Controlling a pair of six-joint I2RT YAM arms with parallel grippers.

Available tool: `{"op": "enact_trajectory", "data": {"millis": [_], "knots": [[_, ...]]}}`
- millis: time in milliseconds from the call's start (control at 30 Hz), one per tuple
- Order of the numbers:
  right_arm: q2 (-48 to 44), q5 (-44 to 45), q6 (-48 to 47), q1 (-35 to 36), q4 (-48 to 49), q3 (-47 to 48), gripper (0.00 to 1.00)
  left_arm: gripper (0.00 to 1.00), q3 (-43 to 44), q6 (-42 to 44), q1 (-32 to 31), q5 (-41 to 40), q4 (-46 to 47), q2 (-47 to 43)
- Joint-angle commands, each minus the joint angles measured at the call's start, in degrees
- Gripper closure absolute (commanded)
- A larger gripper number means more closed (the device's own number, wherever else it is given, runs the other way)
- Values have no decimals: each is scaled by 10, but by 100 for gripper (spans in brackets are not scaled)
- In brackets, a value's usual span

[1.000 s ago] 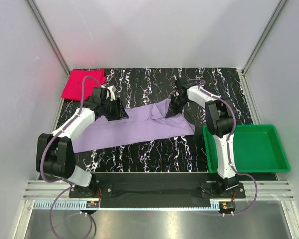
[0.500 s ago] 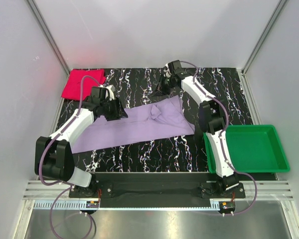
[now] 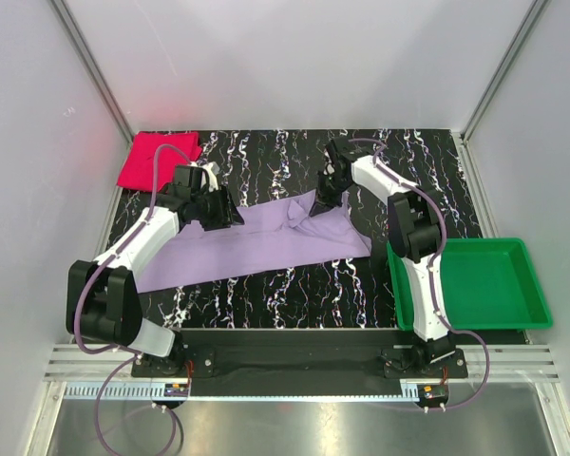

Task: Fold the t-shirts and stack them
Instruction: Fold the tshirt

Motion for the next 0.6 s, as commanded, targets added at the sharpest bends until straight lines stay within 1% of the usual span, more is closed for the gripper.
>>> {"op": "enact_trajectory", "data": {"millis": [0, 100, 200, 300, 400, 433, 500, 533, 567], "knots": [[-24, -4, -5, 4, 12, -8, 100, 48, 9, 3, -1, 8, 8, -27], [2, -26, 9, 7, 10, 13, 100, 48, 7, 4, -2, 8, 6, -31], [1, -50, 24, 17, 43, 12, 100, 48, 4, 5, -1, 4, 5, -37], [19, -72, 39, 28, 54, 50, 100, 48, 2, 8, -1, -2, 3, -42], [63, -120, 68, 42, 51, 118, 100, 48, 2, 9, -1, -4, 0, -43], [74, -132, 73, 52, 51, 162, 100, 48, 2, 8, -1, -5, 0, -44], [106, -155, 94, 61, 53, 209, 100, 47, 3, 6, -2, -6, 1, -44], [116, -179, 100, 67, 52, 258, 100, 47, 4, 6, -2, -5, 0, -43], [125, -185, 104, 68, 47, 282, 100, 47, 6, 5, -1, -5, 0, -43]]}}
